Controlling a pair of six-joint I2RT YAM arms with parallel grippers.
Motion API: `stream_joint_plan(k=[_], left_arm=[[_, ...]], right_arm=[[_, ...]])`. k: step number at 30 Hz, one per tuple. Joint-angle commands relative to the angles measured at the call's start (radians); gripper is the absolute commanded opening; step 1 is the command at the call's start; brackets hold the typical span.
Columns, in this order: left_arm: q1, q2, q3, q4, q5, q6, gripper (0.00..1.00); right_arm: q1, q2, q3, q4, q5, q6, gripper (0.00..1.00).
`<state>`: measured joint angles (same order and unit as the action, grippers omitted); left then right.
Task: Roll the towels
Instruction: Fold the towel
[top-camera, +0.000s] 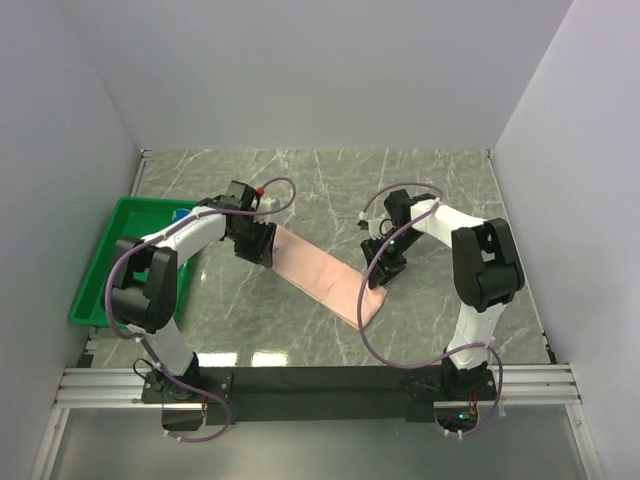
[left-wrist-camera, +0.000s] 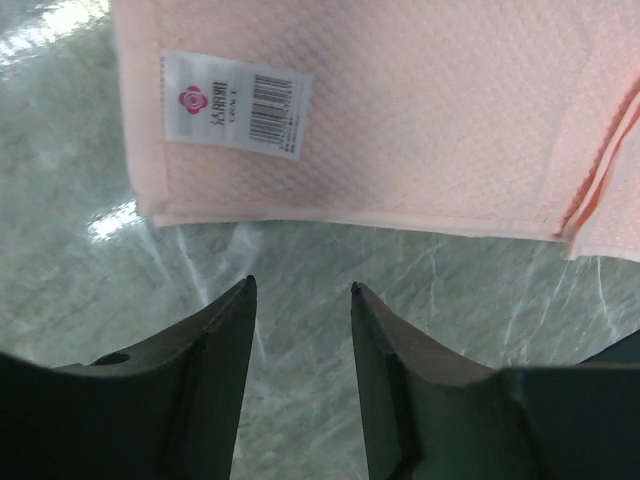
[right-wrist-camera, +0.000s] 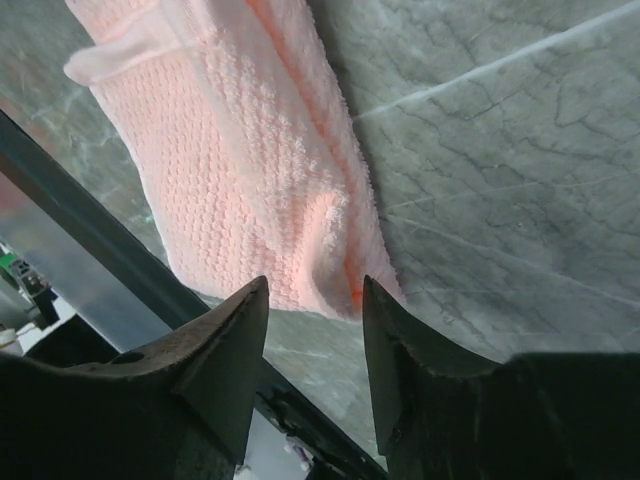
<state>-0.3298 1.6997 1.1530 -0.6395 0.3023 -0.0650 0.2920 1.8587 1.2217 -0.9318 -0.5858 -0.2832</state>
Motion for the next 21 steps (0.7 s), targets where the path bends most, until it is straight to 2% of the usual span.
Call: stream_joint_plan(k=[1,2,9,12,17,19,21], left_arm=[[-0.008,0.023,0.027,0.023,0.049,-0.032,0.48],[-0.008,0.035,0.03,0.026,0.054,-0.038,0.47],[-0.008,0.181,0.122,0.061,0.064,-0.041,0.39],[-0.006,0.29,0.265,0.06,0.034,-0.016,0.33],[0.029,0.537,0.52,0.012,0.046,0.028,0.22],[0.043,0.607,0.625,0.004,0.061,0.05,0.22],[0.051,0.621,0.678,0.017,0.084,0.054,0.28]], right_arm=[[0.012,0.019,-0.004,-0.032,0.004,-0.025,0.47],[0.013,0.028,-0.01,-0.032,0.004,-0.025,0.44],[0.026,0.06,-0.044,-0.016,-0.069,-0.016,0.39],[0.036,0.079,-0.057,0.001,-0.121,-0.005,0.39],[0.059,0.103,-0.034,0.088,-0.268,0.083,0.47],[0.067,0.102,-0.03,0.137,-0.359,0.13,0.51],[0.073,0.096,-0.019,0.153,-0.39,0.135,0.53]])
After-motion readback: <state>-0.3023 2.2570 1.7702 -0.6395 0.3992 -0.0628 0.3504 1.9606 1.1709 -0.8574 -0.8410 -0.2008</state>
